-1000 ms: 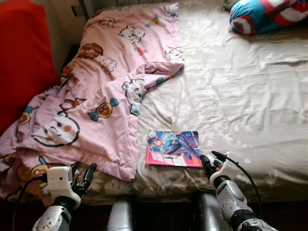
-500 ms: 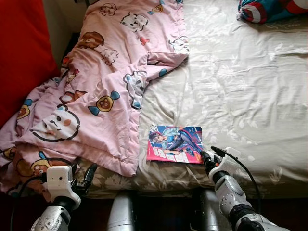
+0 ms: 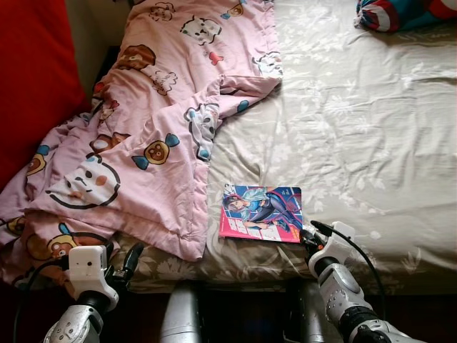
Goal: Clean up the room
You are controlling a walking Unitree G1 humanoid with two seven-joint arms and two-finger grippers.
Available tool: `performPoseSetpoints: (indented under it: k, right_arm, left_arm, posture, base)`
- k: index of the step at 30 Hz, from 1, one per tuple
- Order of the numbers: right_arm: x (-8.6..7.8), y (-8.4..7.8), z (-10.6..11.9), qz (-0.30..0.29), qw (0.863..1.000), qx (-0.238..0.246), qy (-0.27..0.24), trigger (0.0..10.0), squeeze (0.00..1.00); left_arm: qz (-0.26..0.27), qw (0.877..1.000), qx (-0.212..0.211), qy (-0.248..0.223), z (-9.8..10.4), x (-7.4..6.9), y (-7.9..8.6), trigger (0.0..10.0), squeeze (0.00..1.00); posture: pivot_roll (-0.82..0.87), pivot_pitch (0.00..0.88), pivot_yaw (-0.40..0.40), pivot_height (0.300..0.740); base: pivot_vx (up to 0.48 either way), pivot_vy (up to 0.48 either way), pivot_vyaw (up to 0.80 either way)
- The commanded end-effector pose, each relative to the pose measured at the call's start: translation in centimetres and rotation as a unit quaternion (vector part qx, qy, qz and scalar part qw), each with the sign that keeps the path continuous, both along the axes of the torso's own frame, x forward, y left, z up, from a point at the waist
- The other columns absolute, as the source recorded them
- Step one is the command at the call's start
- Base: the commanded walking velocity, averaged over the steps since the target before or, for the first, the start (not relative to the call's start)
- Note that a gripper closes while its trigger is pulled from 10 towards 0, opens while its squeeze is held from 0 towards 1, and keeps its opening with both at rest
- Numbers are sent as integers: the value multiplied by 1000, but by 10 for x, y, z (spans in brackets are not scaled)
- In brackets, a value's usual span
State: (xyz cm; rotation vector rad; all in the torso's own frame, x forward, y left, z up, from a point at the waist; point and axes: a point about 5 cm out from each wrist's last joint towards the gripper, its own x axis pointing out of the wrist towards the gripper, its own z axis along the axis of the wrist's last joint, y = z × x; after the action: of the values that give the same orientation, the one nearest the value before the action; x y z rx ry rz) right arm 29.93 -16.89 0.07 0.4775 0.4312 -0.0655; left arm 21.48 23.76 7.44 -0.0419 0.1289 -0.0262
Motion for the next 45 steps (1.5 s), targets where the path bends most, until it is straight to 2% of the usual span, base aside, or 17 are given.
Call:
performPoseSetpoints:
  k: [1, 6, 10, 16, 17, 19, 20, 23, 26, 27, 32, 34, 41, 45]
  right_arm:
    - [-13, 3, -14, -3, 999, 5, 31, 0, 0]
    - [-14, 1, -14, -4, 1000, 3, 31, 0, 0]
    - [-14, -11, -12, -12, 999, -19, 22, 0, 0]
    - [-9, -17, -5, -17, 999, -35, -1, 0, 0]
    - [-6, -19, 1, -11, 998, -49, -30, 0, 0]
    - [-5, -19, 4, -7, 998, -54, -42, 0, 0]
    - [-5, -20, 8, -1, 996, -60, -69, 0, 0]
    - [-6, -21, 9, 7, 994, -69, -84, 0, 0]
    - [-13, -23, 10, 29, 989, -100, -109, 0, 0]
    - [-15, -23, 11, 34, 987, -107, -115, 10000, 0]
    - [-27, -27, 9, 51, 980, -142, -131, 10000, 0]
    - [-32, -32, 5, 45, 980, -153, -119, 10000, 0]
    - [-46, -42, -6, 15, 987, -129, -91, 10000, 0]
    - [-50, -40, -14, 19, 988, -137, -66, 10000, 0]
  left_arm:
    - [2, 1000, 11, 18, -3, -5, 6, 10000, 0]
    - [1, 1000, 12, 19, -4, -3, 6, 10000, 0]
    - [6, 1000, 5, 18, -11, 6, 1, 10000, 0]
    - [12, 1000, -1, 14, -14, 13, -2, 10000, 0]
    - [19, 1000, -7, 9, -16, 17, -4, 10000, 0]
    - [22, 1000, -10, 8, -17, 20, -5, 10000, 0]
    - [35, 999, -20, 5, -20, 23, -5, 10000, 0]
    - [43, 999, -27, 6, -24, 24, -7, 10000, 0]
    - [53, 998, -38, 10, -31, 23, -9, 10000, 0]
    - [57, 997, -41, 11, -33, 23, -9, 10000, 0]
    - [70, 996, -58, 15, -40, 22, -14, 10000, 0]
    - [64, 996, -61, 15, -44, 24, -19, 10000, 0]
    - [56, 996, -66, 27, -55, 28, -26, 10000, 0]
    - [59, 995, -65, 44, -62, 29, -25, 10000, 0]
  posture:
    - [276, 260, 117, 601]
    - [266, 253, 114, 601]
    - [224, 211, 81, 601]
    - [204, 181, 61, 601]
    - [178, 147, 34, 601]
    - [174, 142, 29, 601]
    - [161, 124, 13, 601]
    - [149, 102, -6, 601]
    - [131, 71, -33, 601]
    - [131, 71, -33, 601]
    - [97, 20, -52, 601]
    - [86, 5, -53, 601]
    - [67, 0, -52, 601]
    - [63, 0, -47, 611]
  base:
    - [0, 0, 0]
    - [0, 0, 0]
    - [0, 0, 0]
    - [0, 0, 0]
    - [0, 0, 0]
    - [0, 0, 0]
    - [0, 0, 0]
    - [0, 0, 0]
    - [0, 0, 0]
    - [0, 0, 0]
    - [0, 0, 0]
    - [0, 0, 0]
    - [0, 0, 0]
    - [0, 0, 0]
